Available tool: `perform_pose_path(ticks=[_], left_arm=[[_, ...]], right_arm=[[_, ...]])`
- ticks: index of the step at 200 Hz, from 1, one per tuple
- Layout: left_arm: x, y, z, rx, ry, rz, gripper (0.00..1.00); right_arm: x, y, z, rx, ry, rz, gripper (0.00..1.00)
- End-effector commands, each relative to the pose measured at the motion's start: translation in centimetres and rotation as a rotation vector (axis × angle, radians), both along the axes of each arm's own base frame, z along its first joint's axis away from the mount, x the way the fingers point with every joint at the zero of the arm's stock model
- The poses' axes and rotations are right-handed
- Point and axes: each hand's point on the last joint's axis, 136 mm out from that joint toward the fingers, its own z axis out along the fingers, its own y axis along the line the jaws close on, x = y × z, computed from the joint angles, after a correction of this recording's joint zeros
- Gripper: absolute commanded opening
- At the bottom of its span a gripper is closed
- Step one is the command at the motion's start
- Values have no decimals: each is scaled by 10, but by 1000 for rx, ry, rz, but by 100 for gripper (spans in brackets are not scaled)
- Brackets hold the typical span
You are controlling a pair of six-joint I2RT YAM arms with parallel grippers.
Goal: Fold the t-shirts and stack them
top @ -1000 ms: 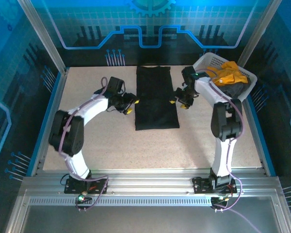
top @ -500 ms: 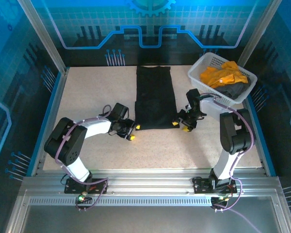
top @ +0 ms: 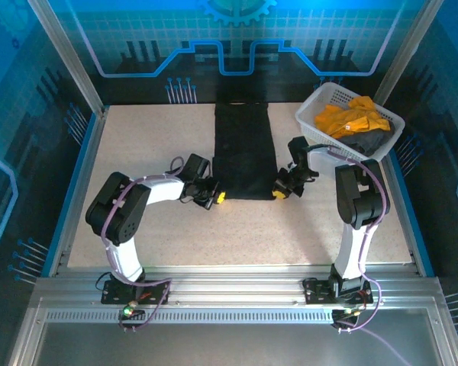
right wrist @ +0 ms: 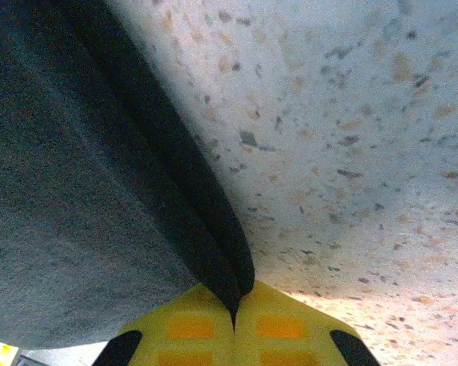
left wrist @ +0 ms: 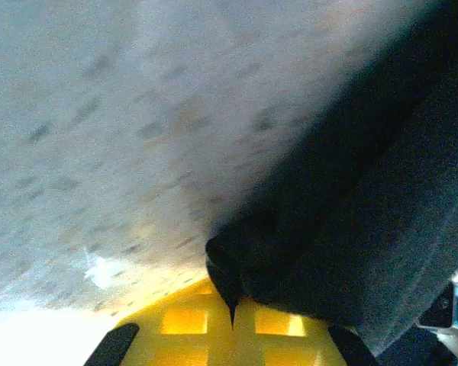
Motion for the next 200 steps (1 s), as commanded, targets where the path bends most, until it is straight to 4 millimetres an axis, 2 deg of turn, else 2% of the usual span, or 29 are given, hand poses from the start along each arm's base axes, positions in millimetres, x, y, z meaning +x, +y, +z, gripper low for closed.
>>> perform_pose_path(ticks=[1, 32, 59, 90, 109, 139, 163, 179, 200], left_arm=[[28, 10, 22, 74, -147, 4, 0], [9, 17, 32, 85, -142, -28, 0], [-21, 15, 33, 53, -108, -93, 0], [-68, 12, 35, 32, -63, -199, 0], [-102, 10, 41, 37, -42, -274, 0], [-138, 8, 72, 29, -89, -335, 0], [-143, 9, 115, 12, -191, -346, 0], [-137, 10, 145, 10, -274, -343, 0], [-115, 7, 176, -21, -356, -294, 0]], right_arm=[[9, 1, 16, -11, -51, -2, 0], [-2, -2, 29, -21, -64, 9, 0], [-21, -1, 34, -12, -55, 31, 0], [-57, 8, 36, -4, -31, 80, 0], [-89, 9, 43, -13, -18, 106, 0], [-135, 8, 59, -4, 10, 110, 0], [-155, 3, 95, 6, -20, 92, 0], [-154, -1, 119, -2, -52, 70, 0], [-138, -1, 147, 2, -97, 45, 0]])
